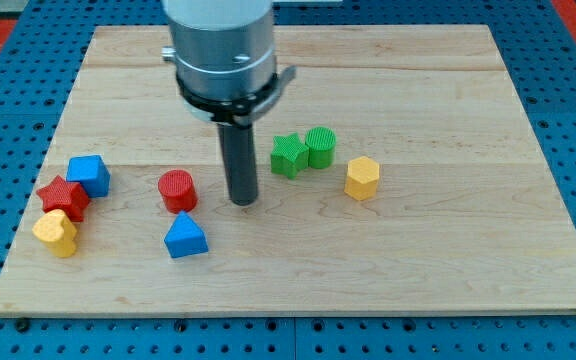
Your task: Push green star and green circle towards center right
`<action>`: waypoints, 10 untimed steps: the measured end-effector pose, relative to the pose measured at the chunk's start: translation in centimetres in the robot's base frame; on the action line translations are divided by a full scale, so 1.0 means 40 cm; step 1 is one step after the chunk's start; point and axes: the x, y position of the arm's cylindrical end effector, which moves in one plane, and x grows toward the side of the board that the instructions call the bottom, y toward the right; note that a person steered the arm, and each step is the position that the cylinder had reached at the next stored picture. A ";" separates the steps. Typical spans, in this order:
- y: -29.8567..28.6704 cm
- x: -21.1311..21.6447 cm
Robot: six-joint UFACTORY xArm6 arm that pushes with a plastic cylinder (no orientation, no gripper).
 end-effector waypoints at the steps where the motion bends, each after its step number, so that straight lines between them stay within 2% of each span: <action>1: -0.210 0.021; 3: -0.138 -0.007; 10: -0.057 -0.010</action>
